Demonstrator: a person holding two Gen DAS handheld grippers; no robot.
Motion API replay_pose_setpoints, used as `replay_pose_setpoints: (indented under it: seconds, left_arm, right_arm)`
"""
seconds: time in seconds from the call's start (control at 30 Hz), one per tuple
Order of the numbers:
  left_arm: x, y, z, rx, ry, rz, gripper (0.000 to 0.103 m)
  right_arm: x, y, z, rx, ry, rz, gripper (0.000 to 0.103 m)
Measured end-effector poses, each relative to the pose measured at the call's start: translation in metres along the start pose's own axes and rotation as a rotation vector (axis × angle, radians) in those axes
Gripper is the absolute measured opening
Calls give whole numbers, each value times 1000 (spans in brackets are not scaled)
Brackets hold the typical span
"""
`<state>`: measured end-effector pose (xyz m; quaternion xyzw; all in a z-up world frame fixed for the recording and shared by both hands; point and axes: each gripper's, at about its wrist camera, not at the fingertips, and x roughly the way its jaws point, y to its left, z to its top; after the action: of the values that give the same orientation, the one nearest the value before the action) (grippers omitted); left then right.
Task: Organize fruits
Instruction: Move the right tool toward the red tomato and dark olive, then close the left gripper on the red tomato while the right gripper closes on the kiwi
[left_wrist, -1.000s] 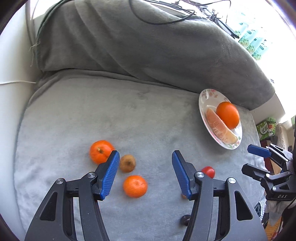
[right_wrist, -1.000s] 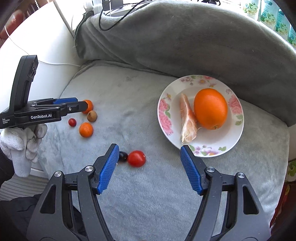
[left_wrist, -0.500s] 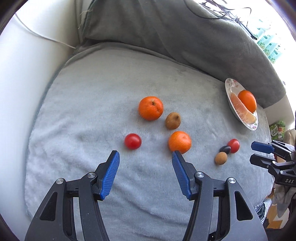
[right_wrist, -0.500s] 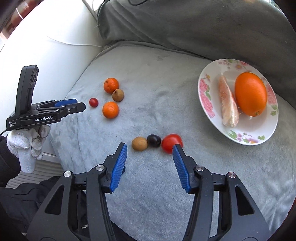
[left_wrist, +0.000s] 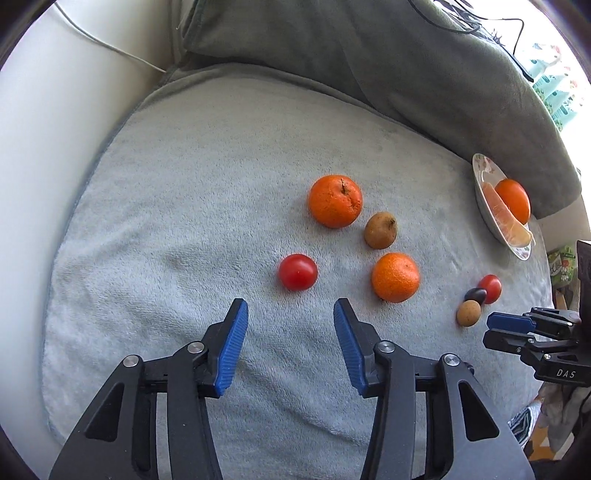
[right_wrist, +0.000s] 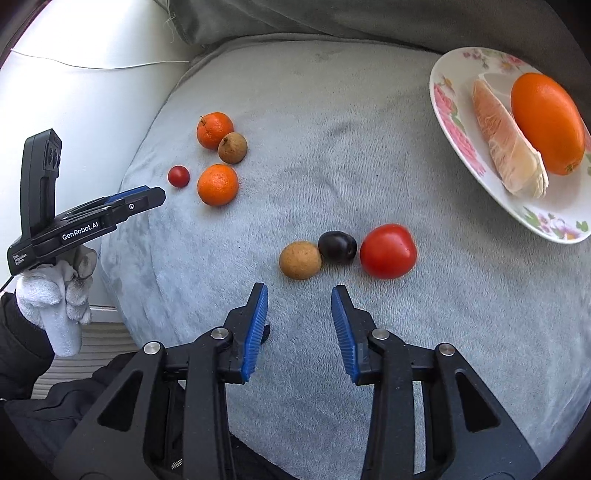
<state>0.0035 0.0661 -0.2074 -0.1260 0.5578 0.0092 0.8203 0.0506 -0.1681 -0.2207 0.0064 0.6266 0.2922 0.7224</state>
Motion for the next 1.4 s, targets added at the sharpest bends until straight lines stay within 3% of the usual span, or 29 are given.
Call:
replay_pose_setpoints:
  seconds: [0.8,1.1,1.17,1.23,1.4]
  left_arm:
    - [19,-6,20,74,1,-2,42]
    - [33,-16,27,108,18,-2,30]
    - [36,-17,28,112,18,2,26]
    - [37,-17,29,112,18,6,23]
    - [41,-19,31,121,11,3,23]
  right_arm:
    - [24,7,21,106,35,-33,38]
    - [28,7,29,160,44,-44,37]
    - [29,8,30,149,49,-61,27]
    - [29,9,31,141,47,-63,27]
    - [31,13,34,111,48,-71,27]
